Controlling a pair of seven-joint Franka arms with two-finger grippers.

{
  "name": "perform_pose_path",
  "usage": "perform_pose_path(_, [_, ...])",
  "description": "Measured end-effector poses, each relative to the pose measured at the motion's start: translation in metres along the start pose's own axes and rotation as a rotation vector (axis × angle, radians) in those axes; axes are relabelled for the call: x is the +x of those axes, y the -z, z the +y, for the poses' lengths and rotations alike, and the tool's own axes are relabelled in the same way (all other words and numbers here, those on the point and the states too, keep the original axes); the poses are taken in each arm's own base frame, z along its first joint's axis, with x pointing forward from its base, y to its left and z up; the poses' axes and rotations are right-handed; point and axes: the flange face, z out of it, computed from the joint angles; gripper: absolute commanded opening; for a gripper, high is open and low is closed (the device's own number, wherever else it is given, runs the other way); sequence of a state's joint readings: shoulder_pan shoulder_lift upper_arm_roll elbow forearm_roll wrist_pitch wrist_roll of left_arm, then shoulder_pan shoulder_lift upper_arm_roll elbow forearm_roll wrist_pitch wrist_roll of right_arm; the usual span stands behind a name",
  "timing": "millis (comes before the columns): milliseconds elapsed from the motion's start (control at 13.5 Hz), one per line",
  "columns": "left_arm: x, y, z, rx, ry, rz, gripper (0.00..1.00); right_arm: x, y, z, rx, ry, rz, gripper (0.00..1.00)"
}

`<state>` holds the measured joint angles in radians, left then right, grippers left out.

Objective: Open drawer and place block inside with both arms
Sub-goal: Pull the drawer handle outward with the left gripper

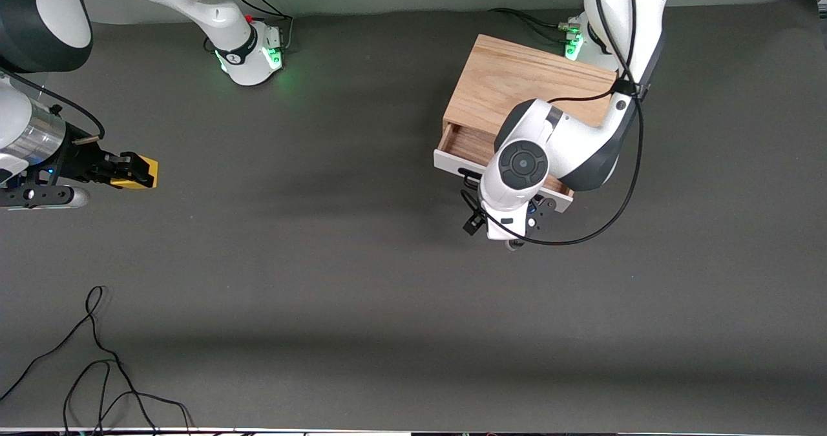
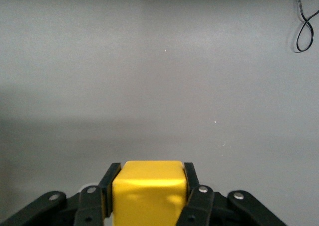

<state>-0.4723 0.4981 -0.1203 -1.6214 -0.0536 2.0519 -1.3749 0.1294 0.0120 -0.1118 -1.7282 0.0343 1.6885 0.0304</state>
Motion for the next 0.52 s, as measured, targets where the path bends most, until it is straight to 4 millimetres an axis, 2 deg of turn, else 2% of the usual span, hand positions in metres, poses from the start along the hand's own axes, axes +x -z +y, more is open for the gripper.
perform_pose_path(223, [-0.0007,0.0053,0.0059,-0.042,-0.003,0.007,1.00,0.0000,-0.0002,0.0000,0.000,0.000,0.000,0.43])
perform_pose_path(520, [-0.0015,0.0027,0.0032,-0.015,-0.004,0.003,1.00,0.0000,-0.0003,0.0001,0.000,0.000,-0.001,0.43])
